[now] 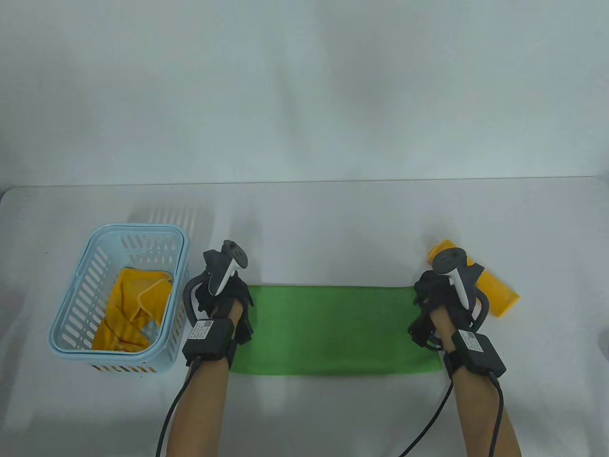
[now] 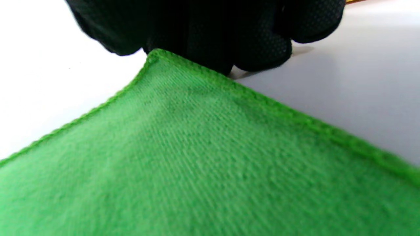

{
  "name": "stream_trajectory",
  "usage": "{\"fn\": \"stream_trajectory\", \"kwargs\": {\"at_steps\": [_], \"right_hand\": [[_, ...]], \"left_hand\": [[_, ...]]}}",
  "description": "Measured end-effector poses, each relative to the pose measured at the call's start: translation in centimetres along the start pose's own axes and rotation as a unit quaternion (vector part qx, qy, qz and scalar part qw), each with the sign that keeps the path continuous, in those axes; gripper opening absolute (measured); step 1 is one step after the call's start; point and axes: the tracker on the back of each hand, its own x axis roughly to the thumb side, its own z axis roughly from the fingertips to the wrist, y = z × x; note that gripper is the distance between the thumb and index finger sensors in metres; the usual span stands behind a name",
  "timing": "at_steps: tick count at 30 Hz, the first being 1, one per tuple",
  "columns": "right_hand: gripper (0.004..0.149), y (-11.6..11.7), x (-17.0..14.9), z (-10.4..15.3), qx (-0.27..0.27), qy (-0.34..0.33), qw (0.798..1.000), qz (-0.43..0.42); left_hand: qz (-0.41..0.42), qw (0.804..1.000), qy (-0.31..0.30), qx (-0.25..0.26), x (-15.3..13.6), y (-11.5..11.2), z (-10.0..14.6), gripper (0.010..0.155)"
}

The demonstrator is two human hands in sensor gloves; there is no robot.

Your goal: Roll square towel into towel roll

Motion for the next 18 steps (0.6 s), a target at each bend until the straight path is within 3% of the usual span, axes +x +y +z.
{"fn": "stream_trajectory", "kwargs": {"at_steps": [10,18], "right_hand": [[0.064,-1.2,-0.8,0.7,-0.009,0.002,1.000,0.000],[0.068,-3.7,-0.2,3.5,-0.038,-0.031,0.999,0.015]], "left_hand": [[-0.009,1.000,-0.011,0.018,0.2,0.6,1.0,0.064],[0.005,0.996,-0.068,0.050,0.8,2.9,4.5,0.071]]}}
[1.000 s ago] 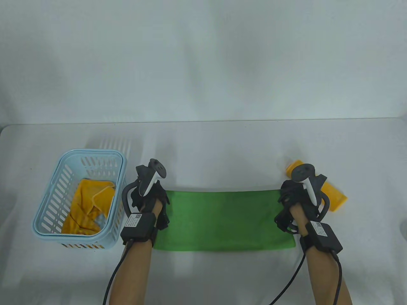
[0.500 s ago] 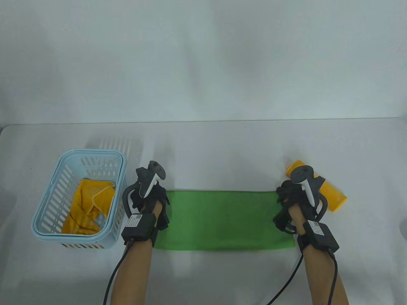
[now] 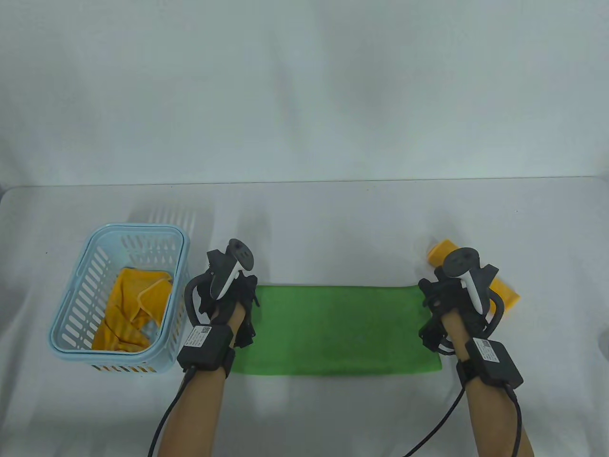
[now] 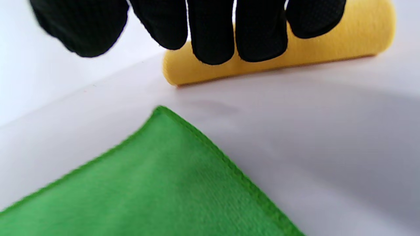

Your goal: Roll square towel into towel roll

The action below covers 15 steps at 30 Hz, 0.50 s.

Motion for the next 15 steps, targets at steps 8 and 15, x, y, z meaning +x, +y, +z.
{"fn": "stream_trajectory", "kwargs": {"at_steps": [8,15], "right_hand": [[0.073,-2.4,3.5,6.0,-0.029,-0.128,0.991,0.013],[0.075,-0.9,7.5,11.9,-0.017,-0.240,0.970,0.031]], "left_hand": [[0.027,0.989,-0.132,0.061,-0.1,3.5,6.7,0.075],[0.041,0.974,-0.189,0.122,-3.2,4.3,11.6,0.079]]}}
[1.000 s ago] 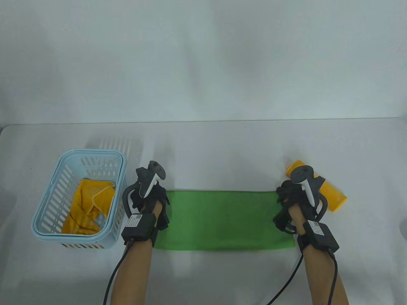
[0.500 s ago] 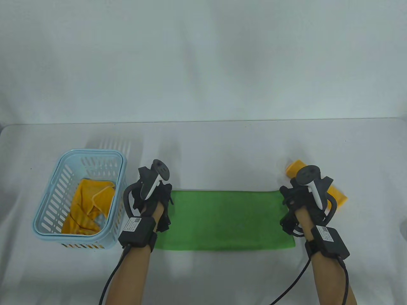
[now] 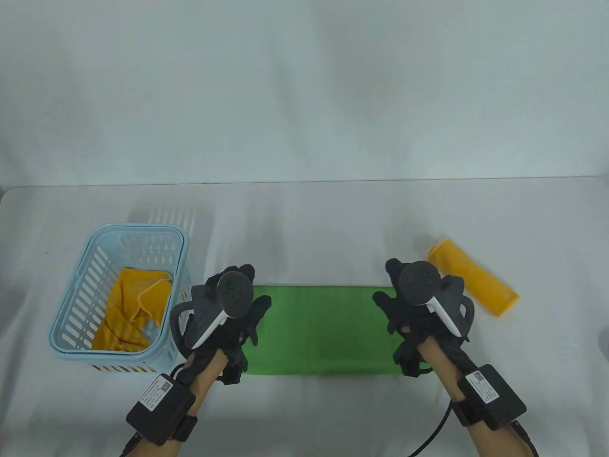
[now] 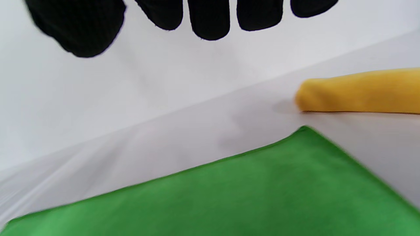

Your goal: Roll square towel into towel roll

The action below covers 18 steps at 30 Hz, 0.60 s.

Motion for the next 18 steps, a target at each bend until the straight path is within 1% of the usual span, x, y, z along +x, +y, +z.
{"fn": "stream_trajectory", "kwargs": {"at_steps": [3,8,10,14,17,18], "right_hand": [[0.075,1.4,2.9,1.3,0.017,-0.042,0.999,-0.001],[0.075,4.1,6.7,2.7,0.054,-0.090,0.994,0.000],[0.074,5.5,8.3,3.2,0.072,-0.110,0.991,0.004],[0.074,8.5,11.0,4.1,0.108,-0.140,0.984,0.014],[0.074,11.5,13.1,4.8,0.149,-0.158,0.976,0.030],[0.074,12.1,13.5,5.0,0.157,-0.161,0.974,0.035]], "left_hand": [[0.029,0.999,-0.008,0.031,-1.0,1.0,1.6,0.080],[0.077,0.996,-0.016,0.039,-2.6,1.4,2.7,0.079],[0.088,0.995,-0.016,0.036,-3.1,1.5,2.9,0.080],[0.097,0.994,-0.013,0.051,-3.8,2.0,3.4,0.079],[0.093,0.994,-0.009,0.063,-4.1,2.3,3.5,0.079],[0.093,0.994,-0.009,0.064,-4.1,2.3,3.5,0.079]]}}
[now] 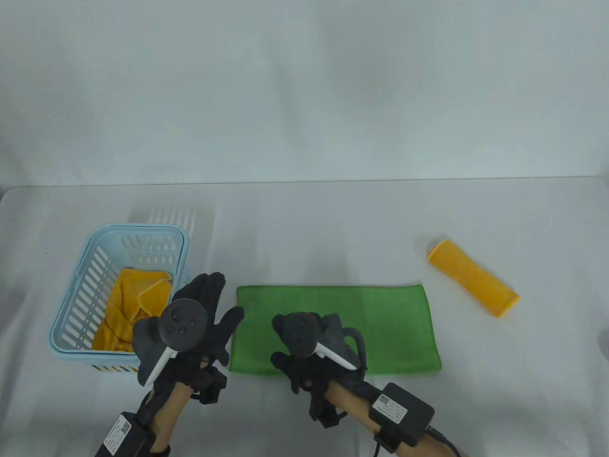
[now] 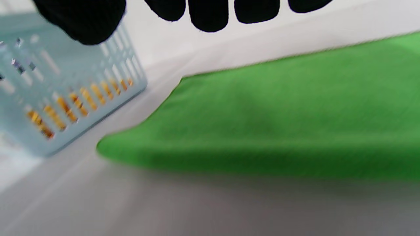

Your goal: Roll square towel into towel roll

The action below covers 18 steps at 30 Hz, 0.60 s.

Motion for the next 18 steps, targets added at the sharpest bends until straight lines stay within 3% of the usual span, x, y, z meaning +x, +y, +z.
{"fn": "stream_trajectory", "kwargs": {"at_steps": [8,18], "right_hand": [[0.070,5.0,3.7,-2.0,0.084,-0.050,0.995,0.035],[0.061,6.7,5.4,-4.9,0.053,-0.009,0.994,0.099]], "left_hand": [[0.003,1.000,0.005,0.002,-0.6,0.2,-0.3,0.079],[0.004,1.000,-0.001,-0.002,-0.5,0.0,-0.2,0.078]]}}
